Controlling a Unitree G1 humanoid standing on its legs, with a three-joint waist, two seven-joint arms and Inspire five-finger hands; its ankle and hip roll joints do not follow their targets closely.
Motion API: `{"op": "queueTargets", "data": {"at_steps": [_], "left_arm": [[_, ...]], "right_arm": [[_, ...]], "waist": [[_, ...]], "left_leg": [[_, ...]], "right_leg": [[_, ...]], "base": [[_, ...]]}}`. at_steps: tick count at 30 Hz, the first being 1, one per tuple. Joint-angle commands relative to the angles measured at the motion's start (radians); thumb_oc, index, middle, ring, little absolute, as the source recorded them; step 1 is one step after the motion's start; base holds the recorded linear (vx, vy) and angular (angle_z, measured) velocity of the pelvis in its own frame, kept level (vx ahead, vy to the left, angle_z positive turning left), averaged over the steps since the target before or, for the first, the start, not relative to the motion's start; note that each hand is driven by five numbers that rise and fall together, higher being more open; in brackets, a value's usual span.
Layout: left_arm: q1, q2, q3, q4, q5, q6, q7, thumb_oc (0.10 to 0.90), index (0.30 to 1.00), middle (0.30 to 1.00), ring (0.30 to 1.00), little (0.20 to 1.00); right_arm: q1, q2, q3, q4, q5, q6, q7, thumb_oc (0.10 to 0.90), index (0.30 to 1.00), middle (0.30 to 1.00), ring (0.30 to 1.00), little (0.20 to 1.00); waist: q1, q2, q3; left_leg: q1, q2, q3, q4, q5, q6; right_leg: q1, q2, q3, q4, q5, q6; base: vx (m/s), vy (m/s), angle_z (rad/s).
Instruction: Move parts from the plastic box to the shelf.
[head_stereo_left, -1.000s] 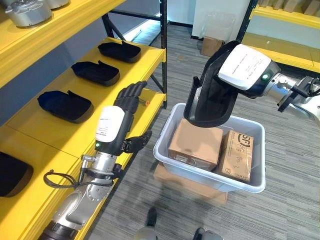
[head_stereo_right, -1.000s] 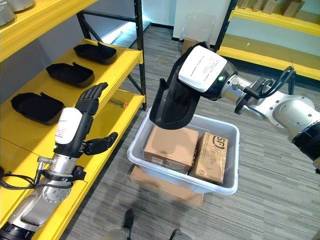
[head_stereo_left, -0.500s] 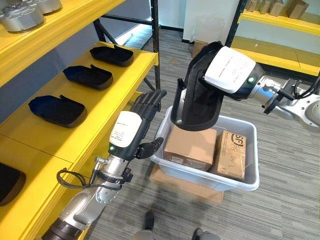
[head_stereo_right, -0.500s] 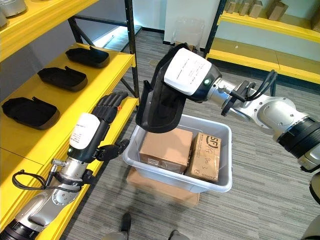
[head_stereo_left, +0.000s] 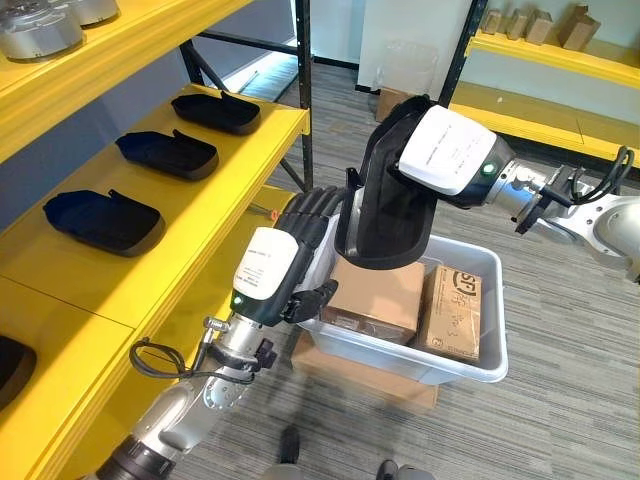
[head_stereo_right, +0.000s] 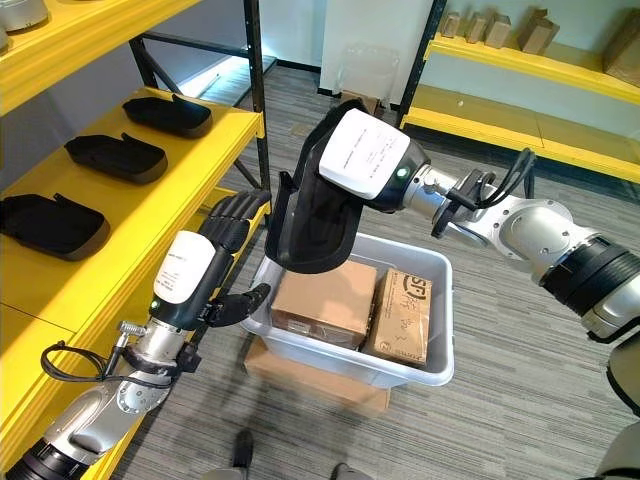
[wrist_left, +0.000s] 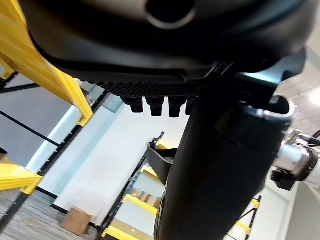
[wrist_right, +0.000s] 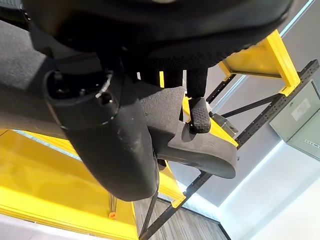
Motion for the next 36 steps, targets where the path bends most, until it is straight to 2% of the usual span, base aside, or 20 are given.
{"op": "queueTargets", "data": {"at_steps": [1, 9, 24, 36], "left_arm": [[-0.109, 0.029, 0.017, -0.103, 0.005, -0.036, 0.071, 0.900, 1.000, 1.000, 1.000, 1.000], [-0.165, 0.012, -0.020, -0.105, 0.022, -0.032, 0.077, 0.900, 1.000, 1.000, 1.000, 1.000], [-0.262, -0.020, -0.095, -0.080, 0.056, -0.027, 0.075, 0.900, 1.000, 1.000, 1.000, 1.000], [-0.271, -0.031, -0.110, -0.046, 0.071, -0.015, 0.076, 0.900, 1.000, 1.000, 1.000, 1.000]], "right_arm": [[-0.222, 0.039, -0.024, 0.042, 0.036, 0.093, -0.094, 0.400, 0.300, 0.300, 0.300, 0.300], [-0.221, 0.084, -0.032, 0.067, 0.031, 0.101, -0.097, 0.400, 0.300, 0.300, 0.300, 0.300], [-0.251, 0.213, -0.042, 0.141, 0.007, 0.120, -0.103, 0.400, 0.300, 0.300, 0.300, 0.300], [-0.262, 0.259, -0.047, 0.168, 0.000, 0.130, -0.104, 0.400, 0.300, 0.300, 0.300, 0.300]], "waist": [[0.013, -0.074, -0.078], [0.013, -0.085, -0.073], [-0.002, -0.084, -0.079], [-0.008, -0.088, -0.081]], "left_leg": [[0.135, 0.115, 0.012, -0.011, -0.187, -0.089], [0.136, 0.118, 0.012, -0.011, -0.189, -0.090], [0.145, 0.118, 0.025, -0.011, -0.196, -0.086], [0.148, 0.119, 0.033, -0.011, -0.199, -0.084]], "right_leg": [[0.048, -0.062, 0.075, -0.262, 0.232, 0.122], [0.050, -0.060, 0.078, -0.263, 0.229, 0.120], [0.048, -0.055, 0.097, -0.264, 0.226, 0.116], [0.049, -0.051, 0.108, -0.270, 0.227, 0.113]], "base": [[0.01, -0.002, -0.05], [0.00, 0.000, -0.01], [0.00, 0.001, -0.01], [0.00, 0.000, 0.00]]}}
